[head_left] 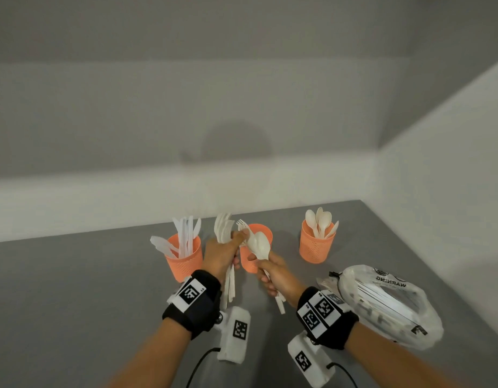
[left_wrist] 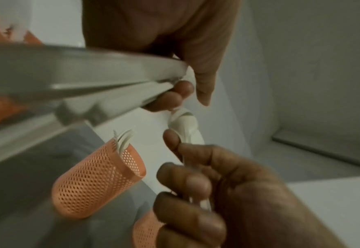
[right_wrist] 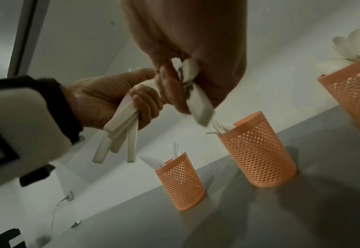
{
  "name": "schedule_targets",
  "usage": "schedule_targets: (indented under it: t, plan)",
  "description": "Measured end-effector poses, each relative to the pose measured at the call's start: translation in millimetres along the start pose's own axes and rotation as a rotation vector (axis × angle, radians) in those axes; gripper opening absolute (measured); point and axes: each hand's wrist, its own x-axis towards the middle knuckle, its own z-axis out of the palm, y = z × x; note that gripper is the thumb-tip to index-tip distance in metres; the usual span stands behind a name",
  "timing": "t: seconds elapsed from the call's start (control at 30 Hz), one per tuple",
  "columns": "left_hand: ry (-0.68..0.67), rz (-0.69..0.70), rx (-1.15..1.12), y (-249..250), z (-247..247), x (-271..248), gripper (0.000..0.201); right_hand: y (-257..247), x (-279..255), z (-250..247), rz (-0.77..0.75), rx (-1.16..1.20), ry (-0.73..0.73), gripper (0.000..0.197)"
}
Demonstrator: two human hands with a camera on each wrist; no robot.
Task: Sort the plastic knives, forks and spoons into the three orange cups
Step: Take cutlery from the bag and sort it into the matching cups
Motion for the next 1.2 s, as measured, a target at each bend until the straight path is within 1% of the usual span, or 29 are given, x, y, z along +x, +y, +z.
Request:
schedule_targets:
  t: [0.1, 0.2, 0.3, 0.37, 0.4, 0.47, 0.53, 0.57, 0.63, 0.7, 0.8, 0.9, 1.03, 1.07, 1.17, 1.2]
  plan:
    - [-0.006, 0.07, 0.098, -4, 5, -1, 0.022, -2, 0, 3, -0.012, -0.023, -0.003, 0.024]
    - [-0.079, 0.077, 0.14, -9, 11, -4, 0.01, -2, 2, 2, -0.003, -0.008, -0.012, 0.019]
    - [-0.174, 0.077, 0.169, -17, 12, -8, 0.012, 3, 5, -3, 0.032, 0.036, 0.022, 0.02]
    - [-0.23, 0.031, 0.152, -24, 7, -9, 0.019, 6, 5, -10, 0.058, 0.069, 0.061, 0.022]
    - [-0.231, -0.024, 0.125, -27, 3, -7, 0.023, 6, 5, -15, 0.06, 0.082, 0.084, 0.018]
    - [-0.178, -0.136, 0.043, -35, -7, 0, 0.028, 2, 3, -29, 0.049, 0.117, 0.16, 0.021]
    - [-0.082, -0.199, -0.049, -39, -14, 7, 0.027, -6, 6, -49, 0.012, 0.177, 0.274, 0.022]
    - [-0.027, -0.204, -0.081, -37, -16, 12, 0.029, -12, 9, -61, -0.024, 0.213, 0.343, 0.026]
    - [0.078, -0.174, -0.124, -28, -15, 22, 0.035, -28, 16, -84, -0.097, 0.31, 0.495, 0.034]
    - [0.151, -0.1, -0.139, -15, -9, 35, 0.035, -48, 24, -106, -0.145, 0.386, 0.6, 0.038]
    - [0.194, 0.062, -0.113, 9, 7, 52, 0.031, -74, 37, -131, -0.175, 0.364, 0.716, 0.037]
    - [0.183, 0.152, -0.138, 29, 27, 70, 0.017, -81, 55, -148, -0.206, 0.347, 0.755, 0.034]
    - [0.188, 0.225, -0.08, 31, 52, 101, 0.018, -73, 79, -160, -0.205, 0.325, 0.759, 0.035]
    - [0.193, 0.239, -0.059, 27, 58, 108, 0.016, -68, 84, -162, -0.191, 0.331, 0.757, 0.035]
    - [0.214, 0.257, -0.017, 13, 72, 119, 0.021, -54, 93, -164, -0.137, 0.328, 0.744, 0.034]
    - [0.214, 0.259, -0.005, 8, 76, 120, 0.019, -50, 96, -165, -0.125, 0.322, 0.734, 0.034]
